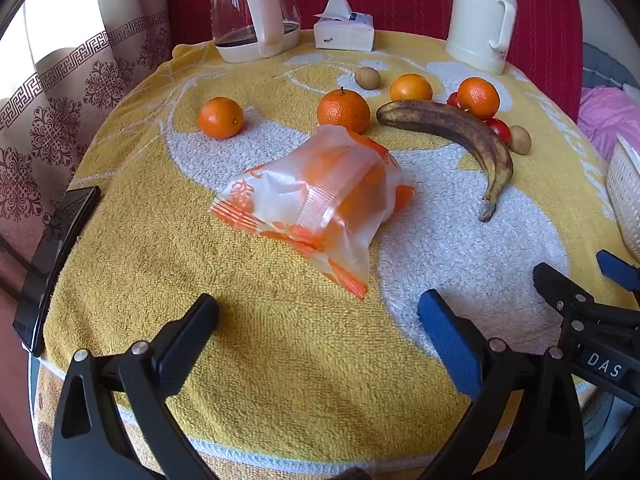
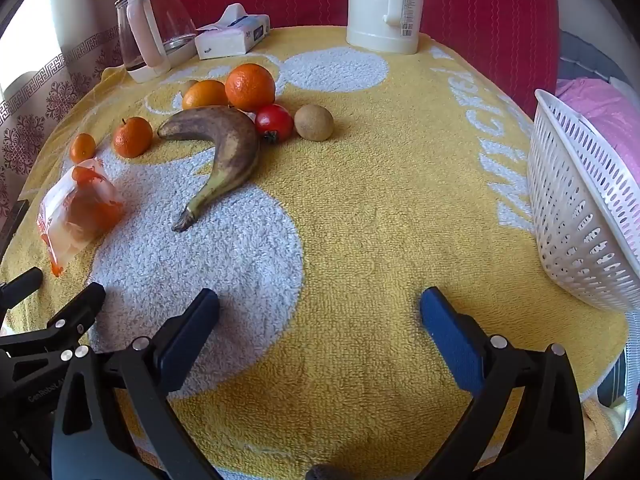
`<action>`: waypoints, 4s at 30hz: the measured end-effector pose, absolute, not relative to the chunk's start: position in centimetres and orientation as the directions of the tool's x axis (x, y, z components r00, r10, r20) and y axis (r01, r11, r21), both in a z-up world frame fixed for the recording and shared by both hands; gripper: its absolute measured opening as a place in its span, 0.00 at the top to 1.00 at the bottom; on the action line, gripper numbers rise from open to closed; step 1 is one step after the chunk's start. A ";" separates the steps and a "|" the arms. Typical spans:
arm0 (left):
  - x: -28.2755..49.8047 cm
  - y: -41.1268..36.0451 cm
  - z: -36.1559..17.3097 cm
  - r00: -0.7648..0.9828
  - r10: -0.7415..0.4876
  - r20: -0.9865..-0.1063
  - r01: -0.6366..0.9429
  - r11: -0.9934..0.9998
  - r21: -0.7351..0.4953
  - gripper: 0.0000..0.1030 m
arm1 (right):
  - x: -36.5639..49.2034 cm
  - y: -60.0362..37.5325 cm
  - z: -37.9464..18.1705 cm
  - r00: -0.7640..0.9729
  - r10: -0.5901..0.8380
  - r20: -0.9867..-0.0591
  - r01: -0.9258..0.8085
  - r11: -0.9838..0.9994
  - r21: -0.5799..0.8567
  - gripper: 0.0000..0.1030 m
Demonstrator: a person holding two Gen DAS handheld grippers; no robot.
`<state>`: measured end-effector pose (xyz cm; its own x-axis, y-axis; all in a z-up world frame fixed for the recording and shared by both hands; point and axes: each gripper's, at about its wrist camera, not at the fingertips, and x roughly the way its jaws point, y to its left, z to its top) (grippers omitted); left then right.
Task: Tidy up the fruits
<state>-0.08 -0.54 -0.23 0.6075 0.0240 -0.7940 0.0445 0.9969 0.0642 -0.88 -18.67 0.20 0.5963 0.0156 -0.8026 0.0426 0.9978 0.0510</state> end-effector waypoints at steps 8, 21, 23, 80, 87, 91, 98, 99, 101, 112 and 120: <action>-0.1 -0.5 -0.2 0.607 0.020 -0.794 0.045 0.997 0.059 0.05 | -0.8 -18.6 0.2 0.597 0.016 -0.802 0.042 0.998 0.051 0.02; -0.1 -0.5 -0.2 0.607 0.020 -0.795 0.045 0.997 0.060 0.05 | -0.8 -18.6 0.1 0.597 0.014 -0.802 0.042 0.998 0.049 0.02; -0.1 -0.5 -0.2 0.607 0.020 -0.795 0.045 0.997 0.060 0.05 | -0.8 -18.6 0.1 0.597 0.014 -0.802 0.042 0.998 0.049 0.02; 2.8 2.0 4.1 0.670 -0.117 -0.734 0.128 0.991 -0.041 0.05 | -0.8 -18.3 4.5 0.719 0.158 -0.677 -0.042 0.982 0.184 0.02; 5.3 0.7 2.5 0.645 -0.141 -0.751 0.183 0.983 -0.027 0.10 | -0.1 -18.5 4.2 0.686 0.182 -0.704 -0.049 0.978 0.204 0.02; 5.7 0.8 1.6 0.635 -0.154 -0.757 0.193 0.980 -0.037 0.10 | 0.1 -18.1 4.2 0.683 0.184 -0.707 -0.065 0.979 0.191 0.02; 6.1 1.3 0.9 0.628 -0.161 -0.762 0.177 0.982 -0.062 0.23 | 1.2 -17.1 4.0 0.663 0.191 -0.724 -0.096 0.981 0.171 0.02; 5.9 1.5 1.0 0.634 -0.162 -0.756 0.171 0.983 -0.068 0.24 | 1.4 -16.9 3.9 0.661 0.189 -0.726 -0.101 0.981 0.163 0.02; 5.6 1.8 1.3 0.651 -0.165 -0.741 0.158 0.984 -0.080 0.29 | 1.9 -16.5 3.7 0.655 0.179 -0.734 -0.111 0.984 0.140 0.02; 4.4 3.3 2.4 0.715 -0.152 -0.682 0.101 0.988 -0.115 0.37 | 6.1 -16.3 2.5 0.613 0.163 -0.773 -0.117 0.986 0.115 0.31; 4.5 3.3 2.0 0.705 -0.154 -0.692 0.094 0.988 -0.124 0.37 | 9.4 -15.4 1.8 0.605 0.149 -0.782 -0.092 0.989 0.117 0.45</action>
<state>4.46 3.26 2.04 0.7048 -0.1544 -0.6924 0.0943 0.9877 -0.1243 9.40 -15.44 1.80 0.6053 0.1489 -0.7819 -0.0925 0.9888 0.1167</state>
